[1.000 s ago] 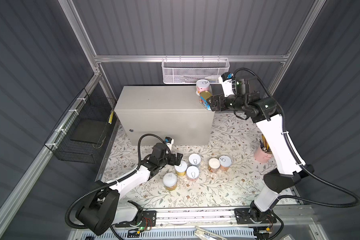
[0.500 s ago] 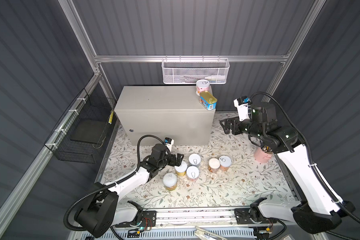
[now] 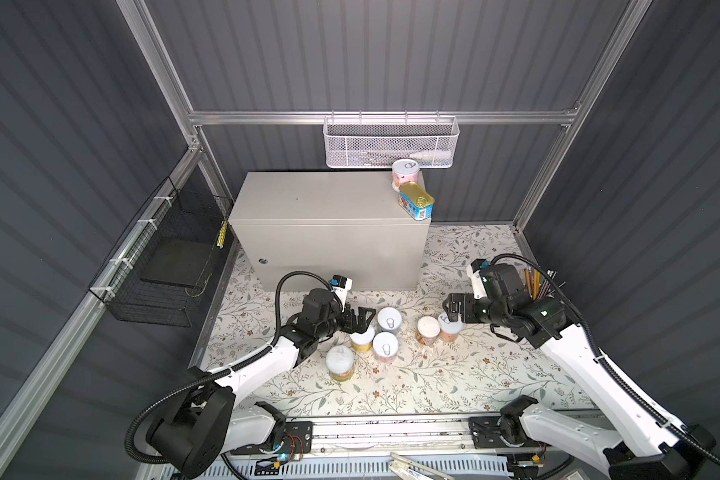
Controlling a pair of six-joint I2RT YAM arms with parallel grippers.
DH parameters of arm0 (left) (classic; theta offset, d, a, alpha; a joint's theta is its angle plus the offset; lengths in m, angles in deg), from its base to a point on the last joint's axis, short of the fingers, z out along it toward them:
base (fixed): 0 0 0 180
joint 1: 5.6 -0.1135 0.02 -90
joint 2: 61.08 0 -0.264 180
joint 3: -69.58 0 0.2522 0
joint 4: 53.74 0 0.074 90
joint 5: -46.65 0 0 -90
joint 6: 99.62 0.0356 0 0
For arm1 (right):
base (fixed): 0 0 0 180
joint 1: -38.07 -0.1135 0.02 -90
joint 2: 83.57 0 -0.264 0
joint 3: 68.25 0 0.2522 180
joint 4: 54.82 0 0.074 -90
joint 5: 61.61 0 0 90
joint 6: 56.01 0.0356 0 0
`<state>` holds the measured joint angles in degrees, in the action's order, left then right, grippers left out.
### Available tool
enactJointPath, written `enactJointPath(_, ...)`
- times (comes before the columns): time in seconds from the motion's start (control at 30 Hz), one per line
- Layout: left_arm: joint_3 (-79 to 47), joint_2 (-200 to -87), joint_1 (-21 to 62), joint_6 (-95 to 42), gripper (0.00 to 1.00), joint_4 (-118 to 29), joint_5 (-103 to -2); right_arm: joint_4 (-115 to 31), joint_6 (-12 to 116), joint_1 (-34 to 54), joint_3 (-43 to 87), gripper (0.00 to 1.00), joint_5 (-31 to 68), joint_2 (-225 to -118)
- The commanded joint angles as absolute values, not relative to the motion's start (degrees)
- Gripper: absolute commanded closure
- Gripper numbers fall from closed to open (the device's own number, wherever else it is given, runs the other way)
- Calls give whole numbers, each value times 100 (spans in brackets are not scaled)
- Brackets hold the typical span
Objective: Place and organize the canned foods onto the counter
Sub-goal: 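Release the gold tin and withdraw the right gripper toward the cans, then move the left gripper toward the white-lidded cans while the right gripper hovers over them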
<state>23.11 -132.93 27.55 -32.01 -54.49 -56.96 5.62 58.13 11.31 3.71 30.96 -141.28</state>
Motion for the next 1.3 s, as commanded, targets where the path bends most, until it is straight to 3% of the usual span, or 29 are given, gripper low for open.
enactJointPath(0.0,2358,-13235,2796,-3266,0,-5573,-5865,382,6065,1143,176,1,3257,-13995)
enactJointPath(0.47,2142,-13504,3067,-3160,0,-5423,-5833,-426,6107,1132,-731,1,3003,-14301)
enactJointPath(0.8,1895,-13798,3459,-3015,0,-5317,-5830,-1164,6354,1067,-1795,1,3155,-13956)
enactJointPath(1.27,1837,-14052,3723,-2702,0,-5359,-5473,-1403,6964,871,-2155,5,3340,-13582)
